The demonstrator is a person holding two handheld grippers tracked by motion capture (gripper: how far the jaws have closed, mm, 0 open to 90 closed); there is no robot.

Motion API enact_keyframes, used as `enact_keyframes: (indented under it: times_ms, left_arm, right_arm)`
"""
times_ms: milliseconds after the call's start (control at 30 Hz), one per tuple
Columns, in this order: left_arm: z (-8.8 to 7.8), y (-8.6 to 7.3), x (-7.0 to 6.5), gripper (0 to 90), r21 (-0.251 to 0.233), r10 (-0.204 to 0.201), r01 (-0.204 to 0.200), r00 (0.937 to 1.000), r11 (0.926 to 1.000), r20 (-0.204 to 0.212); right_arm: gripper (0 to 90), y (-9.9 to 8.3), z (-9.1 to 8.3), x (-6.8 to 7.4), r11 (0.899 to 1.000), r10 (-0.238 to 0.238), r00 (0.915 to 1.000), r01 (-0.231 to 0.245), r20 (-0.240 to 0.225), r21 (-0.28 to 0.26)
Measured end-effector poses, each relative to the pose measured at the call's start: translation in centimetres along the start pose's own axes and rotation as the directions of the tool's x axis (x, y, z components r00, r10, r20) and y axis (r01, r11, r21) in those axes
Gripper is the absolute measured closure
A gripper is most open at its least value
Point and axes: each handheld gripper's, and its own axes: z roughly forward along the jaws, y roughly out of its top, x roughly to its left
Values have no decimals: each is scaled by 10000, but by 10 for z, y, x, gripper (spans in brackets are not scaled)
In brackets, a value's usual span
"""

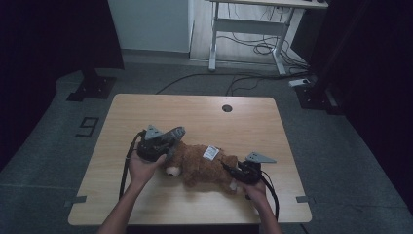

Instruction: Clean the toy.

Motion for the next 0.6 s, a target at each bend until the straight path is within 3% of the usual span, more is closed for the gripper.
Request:
enact_keyframes:
  times_ms: [100, 267, 600]
  left_arm:
    - [-1, -2, 3, 808, -56, -79, 79, 10000, 10000, 19]
    - [3, 2, -4, 808, -9, 132, -132, 9999, 9999, -9]
    - [16, 21, -34, 807, 17, 637, -638, 9972, 9980, 390]
  right_arm:
    - [626, 0, 0, 0, 10000, 7, 10000, -7, 3, -1]
    - [625, 0, 0, 0, 10000, 74, 10000, -74, 21, -20]
    - [624, -2, 0, -2, 9997, 225, 9997, -224, 51, -100]
